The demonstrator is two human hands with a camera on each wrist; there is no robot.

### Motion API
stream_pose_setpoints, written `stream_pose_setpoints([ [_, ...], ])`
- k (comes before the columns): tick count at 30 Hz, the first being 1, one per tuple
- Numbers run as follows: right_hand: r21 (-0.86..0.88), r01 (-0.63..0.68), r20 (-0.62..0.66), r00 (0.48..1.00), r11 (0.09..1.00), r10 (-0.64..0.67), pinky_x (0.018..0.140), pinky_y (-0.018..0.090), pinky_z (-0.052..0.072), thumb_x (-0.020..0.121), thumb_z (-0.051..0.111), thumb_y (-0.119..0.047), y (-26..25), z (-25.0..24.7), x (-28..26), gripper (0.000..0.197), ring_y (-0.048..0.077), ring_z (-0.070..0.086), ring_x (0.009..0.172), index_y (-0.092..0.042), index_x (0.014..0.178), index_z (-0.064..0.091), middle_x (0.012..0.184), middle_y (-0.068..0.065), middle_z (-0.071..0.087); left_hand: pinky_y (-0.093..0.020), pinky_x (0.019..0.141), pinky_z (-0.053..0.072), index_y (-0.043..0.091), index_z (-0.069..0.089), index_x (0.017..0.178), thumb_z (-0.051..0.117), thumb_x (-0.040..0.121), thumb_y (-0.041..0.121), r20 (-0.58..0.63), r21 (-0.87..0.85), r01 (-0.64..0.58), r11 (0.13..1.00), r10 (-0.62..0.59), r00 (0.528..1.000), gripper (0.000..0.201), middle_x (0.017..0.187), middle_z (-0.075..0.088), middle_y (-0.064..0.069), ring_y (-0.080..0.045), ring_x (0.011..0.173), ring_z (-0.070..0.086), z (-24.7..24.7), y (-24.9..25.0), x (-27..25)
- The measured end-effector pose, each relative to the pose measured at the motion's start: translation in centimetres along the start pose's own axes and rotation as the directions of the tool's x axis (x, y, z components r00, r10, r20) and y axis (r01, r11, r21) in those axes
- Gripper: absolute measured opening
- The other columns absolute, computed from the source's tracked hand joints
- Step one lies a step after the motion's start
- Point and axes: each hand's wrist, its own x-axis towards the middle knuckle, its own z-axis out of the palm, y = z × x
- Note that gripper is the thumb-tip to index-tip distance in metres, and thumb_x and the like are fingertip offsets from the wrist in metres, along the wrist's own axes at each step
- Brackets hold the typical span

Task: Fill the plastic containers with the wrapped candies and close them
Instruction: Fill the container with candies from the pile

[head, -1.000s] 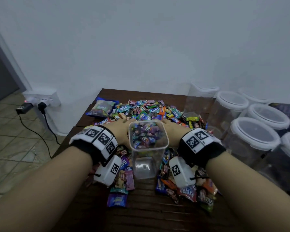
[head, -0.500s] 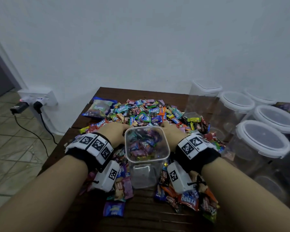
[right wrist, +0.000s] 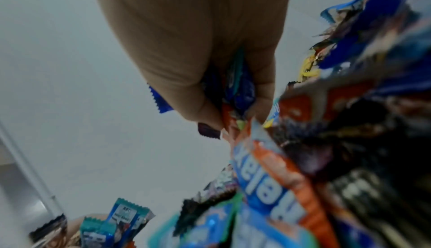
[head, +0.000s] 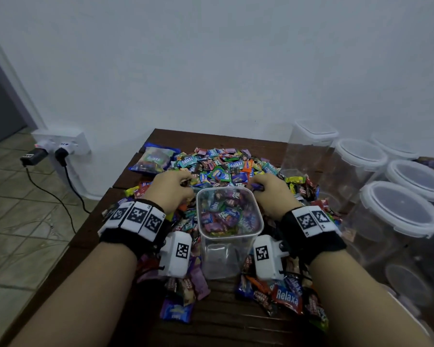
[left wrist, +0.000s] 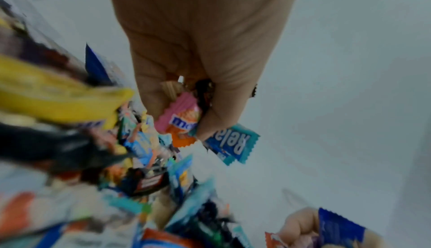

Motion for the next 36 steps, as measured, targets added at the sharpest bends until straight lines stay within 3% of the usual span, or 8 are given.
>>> stream_pose_setpoints([
  [4,0.149,0.072,-0.185,0.982,0.986,-0.044,0.073,0.026,0.038,0.086,0.052,0.001,-0.6,-1.7,-1.4,0.014,0.027,0.051,0.09,-0.009,0.085,0.062,0.097,0.008,0.049,-0.024,0.071,0.036,0.019,0.067,0.113,0.063,0.086,0.012,-0.094,-0.14,-0.051,0.989,0.038,0.995,0.028,0.105,0.062,-0.005,-0.02,0.091,0.057,-1.1,0.7,-0.6],
  [7,0.294,0.164,-0.294,0.953,0.941,-0.075,0.066,0.016,0.047,0.083,0.05,0.007,-1.5,-3.3,-2.4,0.026,0.027,0.056,0.082,-0.017,0.076,0.058,0.099,0.01,0.05,-0.03,0.076,0.042,0.018,0.067,0.112,0.063,0.084,0.009,-0.159,-0.245,-0.1,0.964,0.062,0.985,0.029,0.118,0.062,-0.013,-0.03,0.099,0.059,-1.6,0.9,-1.1],
  [10,0.415,0.26,-0.343,0.932,0.872,-0.114,0.071,0.034,0.051,0.081,0.051,0.008,-2.6,-4.5,-3.7,0.039,0.033,0.061,0.083,-0.028,0.07,0.058,0.094,0.004,0.054,-0.031,0.076,0.044,0.023,0.066,0.101,0.062,0.083,0.004,-0.192,-0.335,-0.165,0.928,0.104,0.976,0.026,0.102,0.064,-0.002,-0.019,0.078,0.059,-2.0,1.4,-1.8],
  [12,0.453,0.317,-0.365,0.919,0.833,-0.152,0.068,0.03,0.049,0.083,0.052,0.009,-3.5,-5.0,-4.6,0.038,0.026,0.061,0.078,-0.027,0.074,0.06,0.092,0.003,0.056,-0.036,0.076,0.048,0.024,0.065,0.098,0.062,0.083,0.002,-0.193,-0.358,-0.193,0.914,0.13,0.973,0.027,0.09,0.06,0.013,-0.01,0.069,0.054,-2.2,1.8,-2.3],
  [16,0.555,0.409,-0.357,0.904,0.724,-0.238,0.059,0.016,0.047,0.085,0.051,0.013,-5.7,-5.0,-6.3,0.037,0.012,0.06,0.063,-0.023,0.082,0.06,0.096,0.013,0.056,-0.045,0.08,0.051,0.024,0.064,0.098,0.062,0.084,0.002,-0.195,-0.373,-0.205,0.905,0.14,0.971,0.027,0.086,0.059,0.013,-0.018,0.074,0.056,-2.6,2.5,-3.1],
  [23,0.356,0.506,-0.332,0.855,0.786,-0.399,0.083,0.02,0.041,0.076,0.051,-0.002,-7.6,-2.1,-7.9,0.026,0.011,0.051,0.095,-0.022,0.088,0.062,0.1,0.001,0.054,-0.048,0.072,0.05,0.02,0.067,0.103,0.06,0.083,0.001,-0.205,-0.389,-0.232,0.892,0.162,0.965,0.028,0.091,0.063,-0.004,-0.023,0.073,0.054,-2.2,3.0,-4.0],
  [29,0.159,0.521,-0.388,0.814,0.839,-0.432,0.077,0.007,0.033,0.075,0.05,-0.004,-7.7,-0.9,-8.2,0.024,0.007,0.042,0.089,-0.006,0.094,0.064,0.098,-0.002,0.046,-0.04,0.077,0.051,0.02,0.067,0.102,0.059,0.083,0.0,-0.217,-0.426,-0.23,0.875,0.148,0.965,0.028,0.089,0.062,0.006,-0.015,0.078,0.057,-2.2,3.4,-4.9],
  [36,0.114,0.493,-0.443,0.802,0.862,-0.4,0.071,0.022,0.037,0.074,0.049,-0.002,-7.9,-0.2,-8.8,0.028,0.013,0.047,0.087,-0.007,0.096,0.065,0.101,0.005,0.05,-0.037,0.074,0.049,0.02,0.068,0.102,0.059,0.084,0.002,-0.233,-0.42,-0.243,0.874,0.155,0.96,0.027,0.087,0.062,0.008,-0.016,0.077,0.058,-2.4,3.7,-5.6],
])
